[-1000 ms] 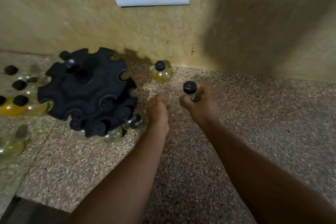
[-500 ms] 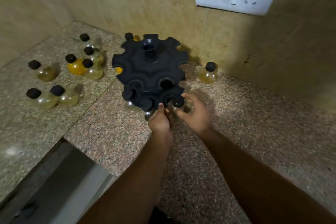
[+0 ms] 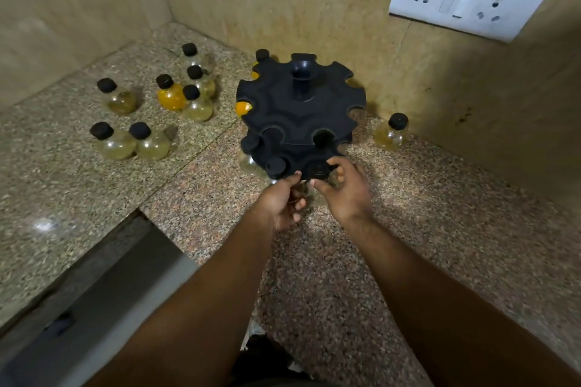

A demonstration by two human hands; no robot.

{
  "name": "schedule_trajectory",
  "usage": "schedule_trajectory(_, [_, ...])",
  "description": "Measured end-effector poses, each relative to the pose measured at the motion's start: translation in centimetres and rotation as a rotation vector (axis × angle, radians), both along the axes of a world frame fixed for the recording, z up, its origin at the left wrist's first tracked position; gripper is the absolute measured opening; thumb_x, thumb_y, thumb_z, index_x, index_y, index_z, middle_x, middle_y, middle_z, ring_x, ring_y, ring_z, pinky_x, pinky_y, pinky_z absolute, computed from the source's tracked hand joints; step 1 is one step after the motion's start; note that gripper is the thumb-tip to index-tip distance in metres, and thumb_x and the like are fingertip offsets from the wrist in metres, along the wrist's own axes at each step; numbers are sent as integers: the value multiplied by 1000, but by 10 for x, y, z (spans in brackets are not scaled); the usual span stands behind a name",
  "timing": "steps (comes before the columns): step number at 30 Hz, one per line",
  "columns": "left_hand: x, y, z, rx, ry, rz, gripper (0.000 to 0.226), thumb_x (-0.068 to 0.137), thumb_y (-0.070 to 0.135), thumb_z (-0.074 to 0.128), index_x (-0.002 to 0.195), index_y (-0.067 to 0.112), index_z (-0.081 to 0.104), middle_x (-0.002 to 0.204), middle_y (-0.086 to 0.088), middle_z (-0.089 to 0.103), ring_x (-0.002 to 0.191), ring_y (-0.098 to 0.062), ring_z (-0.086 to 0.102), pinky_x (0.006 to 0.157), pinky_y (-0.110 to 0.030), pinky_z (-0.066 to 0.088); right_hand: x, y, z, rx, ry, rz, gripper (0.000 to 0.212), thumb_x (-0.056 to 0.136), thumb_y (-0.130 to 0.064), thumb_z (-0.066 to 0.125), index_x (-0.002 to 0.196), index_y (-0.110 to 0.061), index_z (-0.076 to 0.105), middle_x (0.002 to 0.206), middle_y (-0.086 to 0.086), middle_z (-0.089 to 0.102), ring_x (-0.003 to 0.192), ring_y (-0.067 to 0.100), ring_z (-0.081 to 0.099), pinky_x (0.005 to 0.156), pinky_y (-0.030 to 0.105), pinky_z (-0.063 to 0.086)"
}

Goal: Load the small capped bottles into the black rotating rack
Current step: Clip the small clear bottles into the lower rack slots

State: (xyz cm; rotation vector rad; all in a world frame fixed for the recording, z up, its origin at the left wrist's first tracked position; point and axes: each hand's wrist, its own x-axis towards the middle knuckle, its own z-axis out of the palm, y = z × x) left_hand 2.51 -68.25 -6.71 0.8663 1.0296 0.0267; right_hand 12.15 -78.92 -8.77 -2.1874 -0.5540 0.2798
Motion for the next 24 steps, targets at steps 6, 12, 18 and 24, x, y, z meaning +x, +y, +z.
schedule_trajectory(6, [3, -5, -2, -19, -46, 14, 27, 101, 40, 51, 86, 21, 63, 57, 8, 51, 56, -9, 53, 45, -23, 24, 1, 3, 5, -45, -8, -63, 49, 75, -46, 86, 114, -34, 58, 115, -4, 58, 99, 20, 60, 79, 38, 55])
schedule_trajectory(12, [8, -43, -4, 172, 7, 266, 19, 99, 25, 59, 93, 10, 70, 71, -4, 72, 51, -12, 63, 38, -19, 38, 11, -7, 1, 12, 29, -42, 44, 75, -56, 80, 107, -40, 55, 110, -11, 63, 100, 15, 62, 77, 35, 54])
schedule_trajectory(18, [27, -87, -16, 211, -51, 149, 21, 100, 13, 55, 90, 1, 69, 74, -11, 66, 50, -18, 59, 36, -17, 35, 29, -43, -9, 28, 31, -47, 36, 81, -55, 74, 109, -39, 56, 108, -13, 63, 98, 10, 61, 77, 32, 51])
schedule_trajectory(24, [83, -103, -18, 651, -16, -143, 11, 93, 18, 61, 97, 15, 71, 89, -1, 73, 78, -17, 67, 62, -23, 50, 68, -91, -25, -139, 31, -198, 43, 91, -42, 68, 129, -24, 57, 129, 6, 60, 109, 26, 60, 83, 34, 47])
